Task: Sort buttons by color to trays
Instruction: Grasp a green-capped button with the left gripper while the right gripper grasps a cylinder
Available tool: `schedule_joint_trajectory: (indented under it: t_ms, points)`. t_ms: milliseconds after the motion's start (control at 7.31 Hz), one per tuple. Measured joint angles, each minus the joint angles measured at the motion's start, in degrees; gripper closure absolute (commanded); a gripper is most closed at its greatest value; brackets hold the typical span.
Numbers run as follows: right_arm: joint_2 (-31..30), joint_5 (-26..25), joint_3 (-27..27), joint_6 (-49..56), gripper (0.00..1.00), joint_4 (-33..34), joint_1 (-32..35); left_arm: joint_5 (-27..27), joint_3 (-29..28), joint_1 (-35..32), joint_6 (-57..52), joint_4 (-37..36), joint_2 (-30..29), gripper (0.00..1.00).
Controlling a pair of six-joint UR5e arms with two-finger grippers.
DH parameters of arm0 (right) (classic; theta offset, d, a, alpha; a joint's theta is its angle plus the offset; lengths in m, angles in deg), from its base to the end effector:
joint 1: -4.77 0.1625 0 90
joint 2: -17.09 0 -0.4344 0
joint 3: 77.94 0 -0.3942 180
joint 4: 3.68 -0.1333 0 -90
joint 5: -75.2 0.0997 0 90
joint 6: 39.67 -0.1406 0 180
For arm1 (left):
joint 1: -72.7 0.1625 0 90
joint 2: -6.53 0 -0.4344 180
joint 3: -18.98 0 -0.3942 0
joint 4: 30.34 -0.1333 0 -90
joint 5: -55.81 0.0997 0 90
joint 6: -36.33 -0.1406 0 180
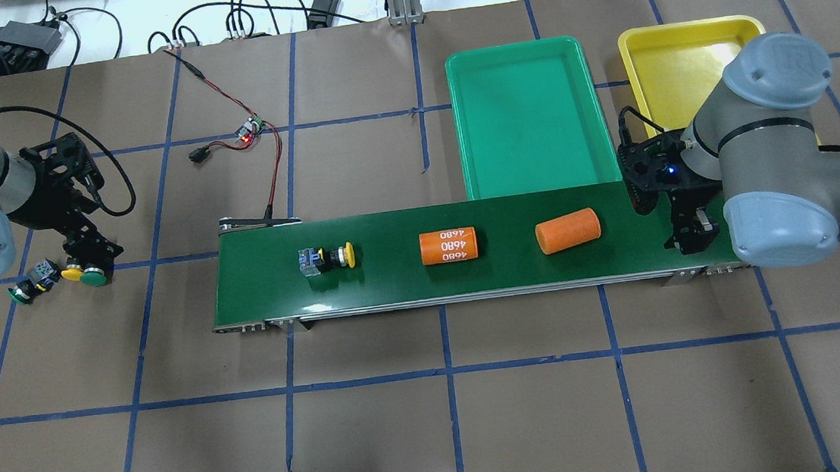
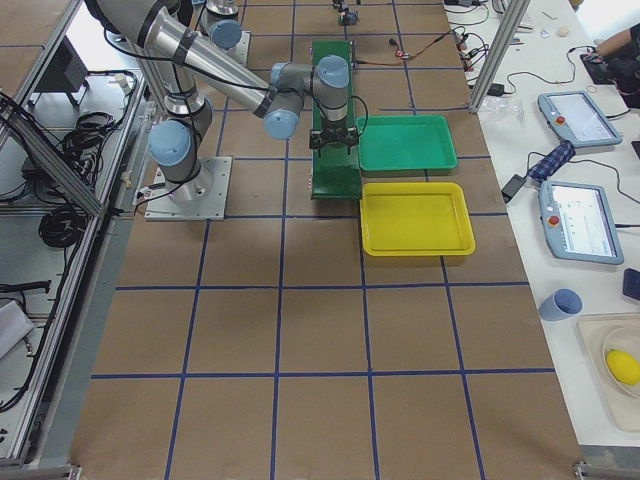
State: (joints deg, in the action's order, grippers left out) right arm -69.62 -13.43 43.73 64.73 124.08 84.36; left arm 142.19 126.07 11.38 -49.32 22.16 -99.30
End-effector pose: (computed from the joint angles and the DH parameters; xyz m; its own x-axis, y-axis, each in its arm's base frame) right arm 0.0523 -0.4717 0.2348 0.0698 -0.9961 0.0533 -0.9975 -0.0705 -0.0110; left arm 0.1440 -0.5595 0.2343 -0.5436 0.8360 -0.0748 0.8392 0.5395 -0.0688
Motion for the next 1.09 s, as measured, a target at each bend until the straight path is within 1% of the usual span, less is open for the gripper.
schedule_joint_trajectory:
  t_ms: [137, 274, 547, 821, 957, 1094]
  points:
    - [0.0, 0.0, 0.0, -0.1, 0.0, 0.0, 0.2, 2.8, -2.4, 2.0, -1.2, 0.1, -2.1, 0.0]
    - [0.0, 0.0, 0.0, -0.2, 0.0, 0.0, 0.3, 4.2, -3.8, 5.1, -4.0, 0.1, -4.0, 0.0]
    - [0.1, 0.0, 0.0, -0.3, 0.0, 0.0, 0.3, 4.8, -4.7, 10.9, -7.1, -0.3, -8.2, 0.0]
    - [0.1, 0.1, 0.0, -0.4, 0.0, 0.0, 0.4, 5.1, -4.8, 12.3, -8.0, -2.5, -11.7, 0.0]
    - [0.1, 0.1, 0.0, -0.6, 0.0, 0.0, 0.5, 5.0, -4.8, 12.4, -8.1, -3.3, -12.8, 0.27]
    - [0.1, 0.1, 0.0, -1.4, 0.0, 0.0, 1.0, 4.8, -4.8, 12.4, -8.2, -4.4, -13.8, 0.78]
